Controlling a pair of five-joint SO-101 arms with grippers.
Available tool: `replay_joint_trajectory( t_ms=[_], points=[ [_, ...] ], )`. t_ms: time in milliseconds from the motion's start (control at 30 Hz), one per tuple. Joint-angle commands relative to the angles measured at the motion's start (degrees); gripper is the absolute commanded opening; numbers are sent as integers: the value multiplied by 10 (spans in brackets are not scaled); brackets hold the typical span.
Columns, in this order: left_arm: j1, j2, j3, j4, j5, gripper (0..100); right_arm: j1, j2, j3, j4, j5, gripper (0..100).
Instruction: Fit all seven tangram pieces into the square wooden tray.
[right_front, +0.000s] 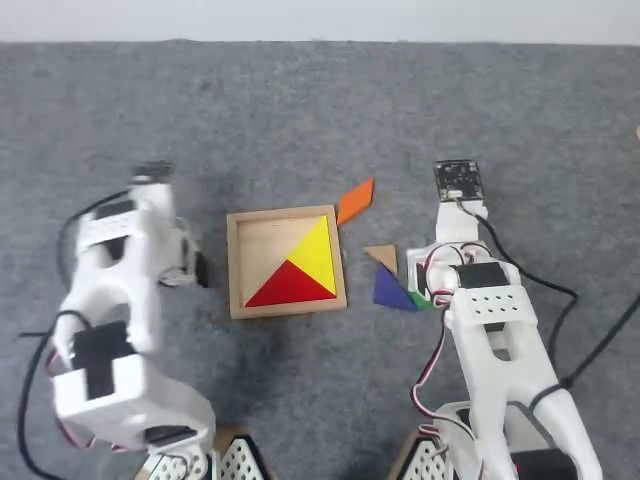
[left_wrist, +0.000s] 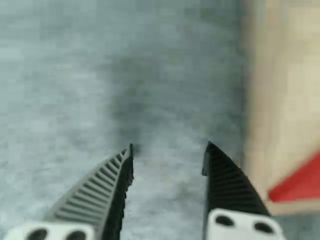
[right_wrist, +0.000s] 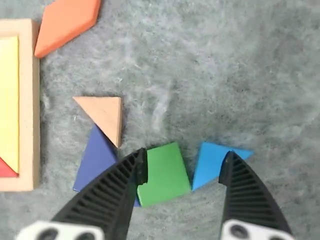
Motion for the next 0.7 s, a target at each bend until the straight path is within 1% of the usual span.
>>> replay_joint_trajectory(
  t_ms=[0,67,133,200,300,367,500,567,667],
  points=[
    [-38,-53,-29,-8,59,221,9,-23,-13,-2,28,238],
    [-37,-59,-22,-31,84,221,8,-22,-38,-5,28,238],
    [-32,-54,0,-67,93,221,0,-6,-76,0,23,238],
    [-30,-40,21,-94,91,221,-22,35,-118,5,4,238],
    [-31,-13,29,-111,89,221,-60,122,-196,31,-26,238],
    [-32,-4,24,-111,89,221,-83,177,-244,36,-93,238],
    [-31,-2,24,-107,82,221,-114,266,-333,7,-282,238],
    [-31,-1,25,-107,62,221,-122,302,-382,-3,-343,238],
    [-30,-1,25,-107,57,221,-124,351,-448,-8,-404,238]
  ],
)
